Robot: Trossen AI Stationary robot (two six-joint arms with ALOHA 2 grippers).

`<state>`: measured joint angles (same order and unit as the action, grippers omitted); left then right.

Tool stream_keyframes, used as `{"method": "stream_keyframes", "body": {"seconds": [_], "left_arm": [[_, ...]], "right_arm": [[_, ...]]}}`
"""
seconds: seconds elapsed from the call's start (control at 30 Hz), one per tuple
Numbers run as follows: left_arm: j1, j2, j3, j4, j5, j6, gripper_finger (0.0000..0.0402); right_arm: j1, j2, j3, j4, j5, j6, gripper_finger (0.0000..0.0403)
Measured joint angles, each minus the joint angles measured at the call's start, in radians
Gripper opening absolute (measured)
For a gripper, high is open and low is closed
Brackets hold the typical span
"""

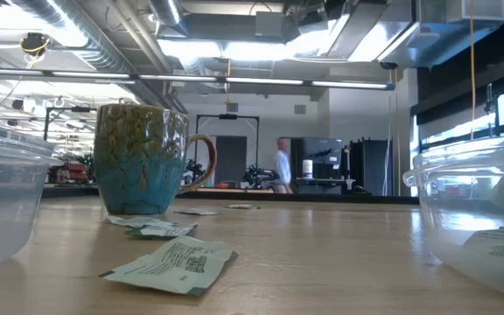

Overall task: Pick and place items into bin
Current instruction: Put the white stevia packet into the right transparent bin

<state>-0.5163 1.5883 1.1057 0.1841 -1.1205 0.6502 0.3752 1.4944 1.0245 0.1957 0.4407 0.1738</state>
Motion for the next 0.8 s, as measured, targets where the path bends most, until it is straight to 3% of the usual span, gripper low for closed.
{"method": "stream_keyframes", "body": {"seconds": [0.17,0.37,0.53,0.6,0.73,0.8], "left_arm": [[-0.012,0.0,0.0,-0.014,-0.018,0.0,0.0018],[-0.034,0.0,0.0,-0.016,-0.09,-0.044,0.0075],[-0.068,-0.001,0.0,-0.058,-0.098,-0.111,0.0105],[-0.08,-0.009,0.0,-0.104,-0.036,-0.175,0.0108],[-0.079,-0.033,0.001,-0.231,0.234,-0.343,0.0105],[-0.071,-0.036,0.001,-0.278,0.34,-0.406,0.01]], "right_arm": [[0.004,0.0,0.0,-0.014,0.0,0.002,0.0003],[0.027,-0.009,0.0,-0.028,0.001,0.004,0.0002],[0.049,-0.056,0.0,-0.163,-0.029,0.073,0.0001],[0.057,-0.071,0.0,-0.261,-0.124,0.154,0.0001],[0.094,-0.062,0.0,-0.444,-0.345,0.358,0.0001],[0.121,-0.039,0.0,-0.514,-0.399,0.44,0.0001]]}}
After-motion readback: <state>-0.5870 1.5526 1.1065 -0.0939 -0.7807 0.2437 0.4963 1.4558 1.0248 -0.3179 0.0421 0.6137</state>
